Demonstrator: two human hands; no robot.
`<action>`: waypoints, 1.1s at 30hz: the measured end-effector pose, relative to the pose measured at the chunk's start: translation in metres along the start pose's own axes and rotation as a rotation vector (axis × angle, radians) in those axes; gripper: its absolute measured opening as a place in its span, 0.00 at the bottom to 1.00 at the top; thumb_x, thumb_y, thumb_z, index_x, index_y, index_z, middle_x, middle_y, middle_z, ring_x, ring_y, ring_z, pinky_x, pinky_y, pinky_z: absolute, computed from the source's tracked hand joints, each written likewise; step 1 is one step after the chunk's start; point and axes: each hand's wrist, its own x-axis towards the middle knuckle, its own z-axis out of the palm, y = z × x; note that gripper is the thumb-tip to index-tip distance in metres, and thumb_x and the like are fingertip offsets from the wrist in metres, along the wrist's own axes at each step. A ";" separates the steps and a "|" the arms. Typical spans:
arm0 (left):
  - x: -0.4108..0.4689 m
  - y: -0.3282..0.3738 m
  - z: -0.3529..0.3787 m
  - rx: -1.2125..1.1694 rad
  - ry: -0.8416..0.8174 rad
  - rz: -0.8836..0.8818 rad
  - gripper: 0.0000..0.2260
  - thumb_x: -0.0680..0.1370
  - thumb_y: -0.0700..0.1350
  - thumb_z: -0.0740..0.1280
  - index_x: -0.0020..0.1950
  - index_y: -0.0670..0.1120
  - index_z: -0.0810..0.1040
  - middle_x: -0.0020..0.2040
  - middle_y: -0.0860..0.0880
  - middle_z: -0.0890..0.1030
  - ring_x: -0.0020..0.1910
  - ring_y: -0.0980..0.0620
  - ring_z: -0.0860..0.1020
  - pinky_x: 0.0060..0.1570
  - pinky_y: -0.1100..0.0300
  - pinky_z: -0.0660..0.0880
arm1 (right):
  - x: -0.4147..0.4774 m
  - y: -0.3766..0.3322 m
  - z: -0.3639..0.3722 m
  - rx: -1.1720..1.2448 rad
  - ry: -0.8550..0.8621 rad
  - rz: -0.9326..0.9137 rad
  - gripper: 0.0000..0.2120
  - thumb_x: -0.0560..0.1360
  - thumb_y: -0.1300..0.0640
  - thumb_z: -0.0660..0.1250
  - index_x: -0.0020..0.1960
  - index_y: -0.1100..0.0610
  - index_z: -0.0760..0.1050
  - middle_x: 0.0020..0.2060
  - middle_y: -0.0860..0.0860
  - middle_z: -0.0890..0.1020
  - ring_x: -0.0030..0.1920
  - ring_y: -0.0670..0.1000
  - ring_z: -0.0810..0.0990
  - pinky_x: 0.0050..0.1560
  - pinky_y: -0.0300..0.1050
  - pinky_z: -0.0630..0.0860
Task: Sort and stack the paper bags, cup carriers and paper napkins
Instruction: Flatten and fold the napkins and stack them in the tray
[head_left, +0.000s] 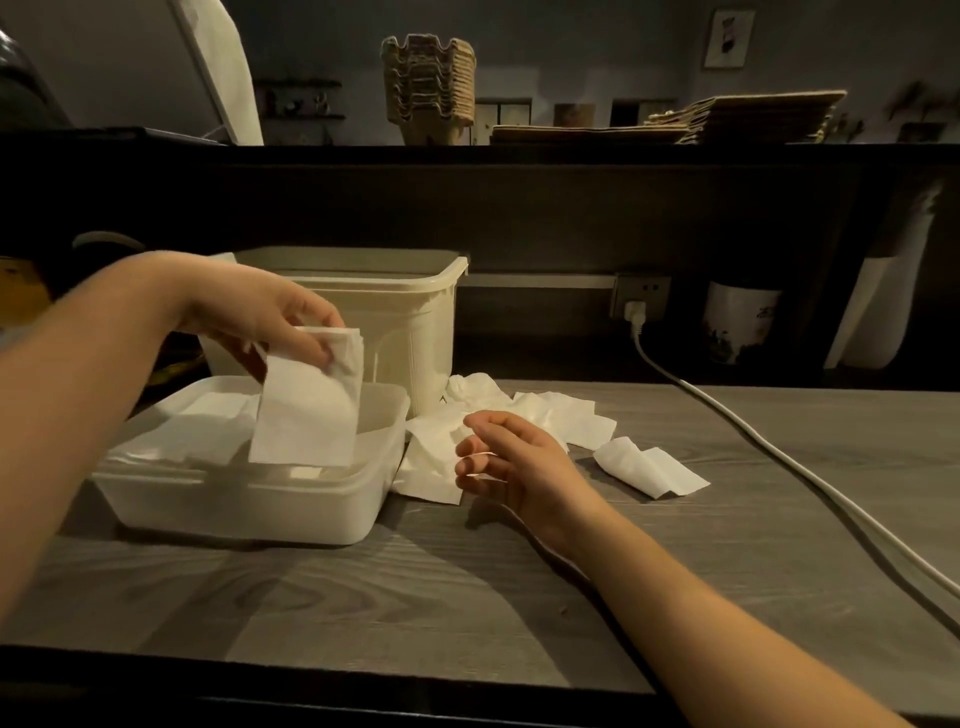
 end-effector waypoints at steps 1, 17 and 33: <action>0.001 -0.001 -0.001 -0.006 -0.064 -0.016 0.36 0.46 0.66 0.78 0.50 0.51 0.81 0.49 0.47 0.82 0.47 0.48 0.81 0.38 0.61 0.78 | 0.000 0.000 0.000 -0.008 0.002 -0.001 0.06 0.77 0.58 0.65 0.51 0.60 0.75 0.38 0.54 0.79 0.35 0.48 0.79 0.40 0.42 0.80; 0.044 0.004 0.013 0.120 -0.083 -0.119 0.07 0.76 0.46 0.68 0.53 0.53 0.78 0.53 0.46 0.80 0.48 0.47 0.81 0.41 0.58 0.80 | 0.009 0.004 -0.002 -0.123 -0.020 0.002 0.07 0.76 0.55 0.64 0.51 0.57 0.76 0.34 0.51 0.76 0.32 0.46 0.75 0.33 0.37 0.75; 0.036 -0.003 0.016 0.138 -0.394 -0.208 0.11 0.77 0.48 0.67 0.58 0.56 0.77 0.51 0.48 0.81 0.44 0.52 0.80 0.35 0.63 0.77 | 0.006 0.006 0.000 -0.201 -0.066 -0.036 0.06 0.78 0.54 0.62 0.49 0.56 0.76 0.34 0.51 0.77 0.32 0.46 0.74 0.35 0.37 0.74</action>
